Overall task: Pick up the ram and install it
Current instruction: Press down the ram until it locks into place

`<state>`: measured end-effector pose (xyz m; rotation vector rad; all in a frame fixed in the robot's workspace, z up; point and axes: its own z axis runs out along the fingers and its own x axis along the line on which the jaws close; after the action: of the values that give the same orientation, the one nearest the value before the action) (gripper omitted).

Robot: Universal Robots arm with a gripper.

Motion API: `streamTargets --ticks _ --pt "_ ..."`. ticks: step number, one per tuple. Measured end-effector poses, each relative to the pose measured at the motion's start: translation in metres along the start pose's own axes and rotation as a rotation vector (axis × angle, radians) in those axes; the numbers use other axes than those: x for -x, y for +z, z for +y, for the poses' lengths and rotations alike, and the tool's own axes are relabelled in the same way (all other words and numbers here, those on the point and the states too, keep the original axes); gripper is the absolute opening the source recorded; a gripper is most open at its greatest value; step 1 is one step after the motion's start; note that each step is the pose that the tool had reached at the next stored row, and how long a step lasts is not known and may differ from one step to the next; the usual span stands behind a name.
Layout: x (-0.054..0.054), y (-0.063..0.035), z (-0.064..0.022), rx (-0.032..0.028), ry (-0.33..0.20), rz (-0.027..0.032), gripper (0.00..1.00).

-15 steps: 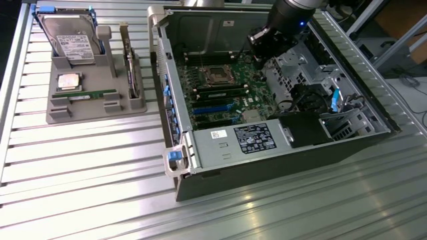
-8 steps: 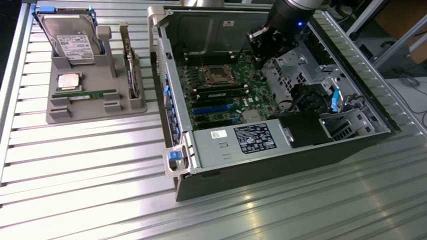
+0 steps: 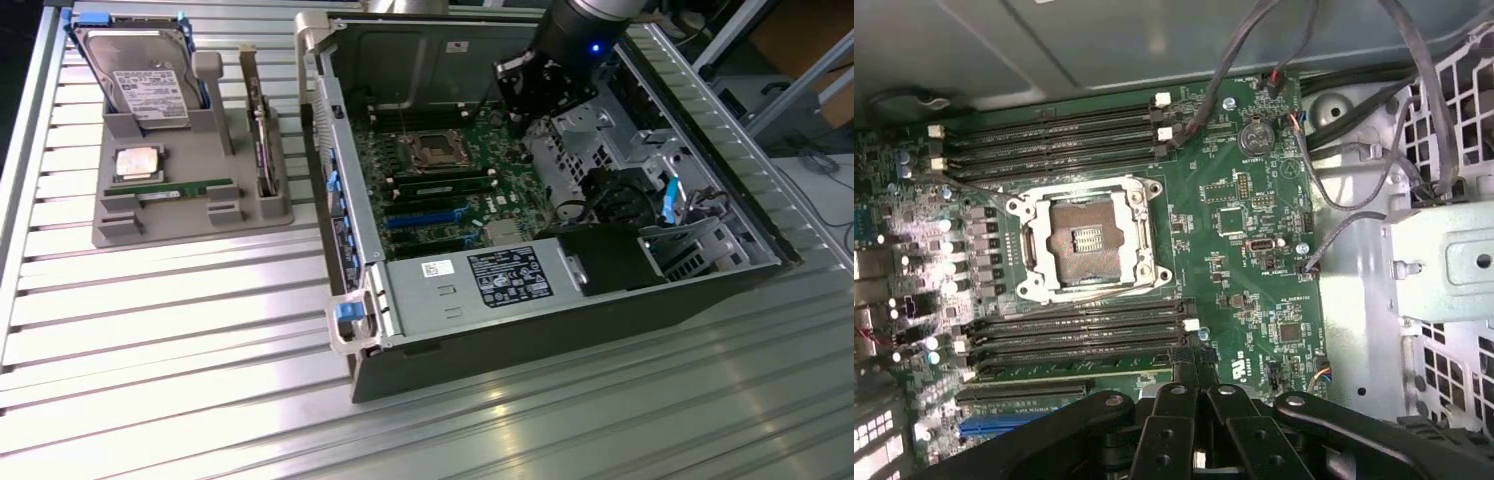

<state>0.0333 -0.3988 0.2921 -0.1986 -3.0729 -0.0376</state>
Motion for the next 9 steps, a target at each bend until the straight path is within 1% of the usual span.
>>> streamTargets --ticks 6,8,9 --pt "0.0000 0.0004 0.0000 0.0040 0.062 -0.0013 0.11" --pt "0.0001 0.0008 0.0000 0.0071 0.111 -0.0023 0.11" --pt "0.0001 0.0009 0.0000 0.0081 0.126 -0.0026 0.11"
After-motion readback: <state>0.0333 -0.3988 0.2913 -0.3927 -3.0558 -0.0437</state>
